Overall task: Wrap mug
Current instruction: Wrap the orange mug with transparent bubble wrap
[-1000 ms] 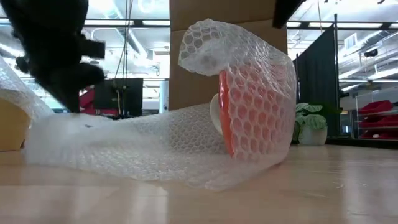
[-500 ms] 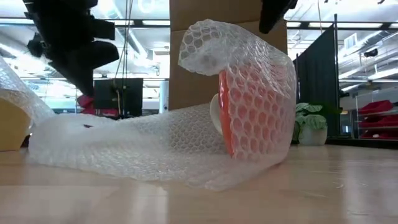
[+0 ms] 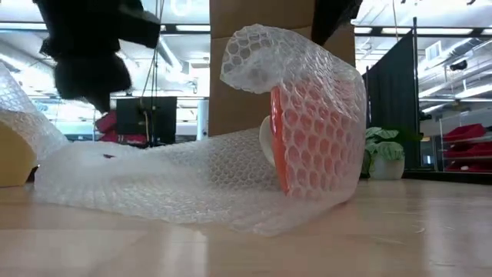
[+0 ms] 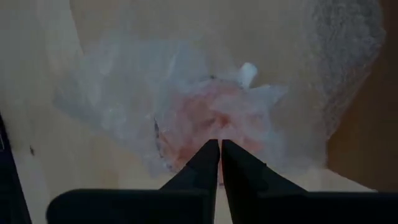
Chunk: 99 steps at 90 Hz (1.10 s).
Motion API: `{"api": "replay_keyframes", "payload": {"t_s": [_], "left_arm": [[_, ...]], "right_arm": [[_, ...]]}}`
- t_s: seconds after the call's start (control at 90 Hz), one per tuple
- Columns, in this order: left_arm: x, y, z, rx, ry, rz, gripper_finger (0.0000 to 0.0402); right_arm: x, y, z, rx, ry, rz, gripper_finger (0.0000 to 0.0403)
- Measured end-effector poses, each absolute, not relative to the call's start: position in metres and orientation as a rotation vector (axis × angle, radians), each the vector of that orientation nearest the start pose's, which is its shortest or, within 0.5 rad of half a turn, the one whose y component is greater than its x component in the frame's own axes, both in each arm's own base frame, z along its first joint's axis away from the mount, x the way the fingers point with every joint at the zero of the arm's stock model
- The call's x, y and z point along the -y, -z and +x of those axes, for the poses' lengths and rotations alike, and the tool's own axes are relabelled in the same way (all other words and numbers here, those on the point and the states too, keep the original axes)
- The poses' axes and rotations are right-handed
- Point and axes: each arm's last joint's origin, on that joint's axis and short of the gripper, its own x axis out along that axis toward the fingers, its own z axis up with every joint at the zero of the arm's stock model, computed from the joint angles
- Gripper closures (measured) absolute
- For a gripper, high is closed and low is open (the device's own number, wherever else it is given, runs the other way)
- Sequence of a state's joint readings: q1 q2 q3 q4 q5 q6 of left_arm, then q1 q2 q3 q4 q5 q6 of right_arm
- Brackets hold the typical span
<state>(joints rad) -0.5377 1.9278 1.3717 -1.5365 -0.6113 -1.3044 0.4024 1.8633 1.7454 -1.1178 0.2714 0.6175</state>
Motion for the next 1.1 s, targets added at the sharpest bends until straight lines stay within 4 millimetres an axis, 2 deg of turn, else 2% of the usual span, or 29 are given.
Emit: {"api": "replay_keyframes", "payload": {"t_s": [0.1,0.222,0.344,0.544,0.767,1.0,1.1], "left_arm": [[0.143,-0.181,0.279,-1.273,-1.018,0.132,0.0373],[0.135,-0.174,0.282,-1.250,-1.135,0.103,0.0356],[0.123,-0.176,0.284,-1.181,-1.269,0.032,0.0325],[0.113,-0.163,0.288,-1.173,-1.284,-0.061,0.0261],[0.101,-0.148,0.276,-1.217,-1.356,-0.042,0.0212],[0.077,-0.128,0.257,-1.293,-1.447,0.027,0.0208],[0.074,-0.125,0.252,-1.341,-1.427,0.085,0.0209]], "right_arm": [[-0.140,-0.297,0.353,-1.130,0.229,0.146,0.0403],[-0.140,-0.298,0.354,-1.122,0.223,0.148,0.0403],[-0.141,-0.298,0.354,-1.121,0.219,0.144,0.0403],[-0.141,-0.298,0.354,-1.120,0.217,0.144,0.0403],[-0.142,-0.298,0.354,-1.120,0.214,0.145,0.0403],[-0.143,-0.298,0.353,-1.123,0.206,0.147,0.0403],[-0.143,-0.298,0.353,-1.123,0.205,0.146,0.0403]]}}
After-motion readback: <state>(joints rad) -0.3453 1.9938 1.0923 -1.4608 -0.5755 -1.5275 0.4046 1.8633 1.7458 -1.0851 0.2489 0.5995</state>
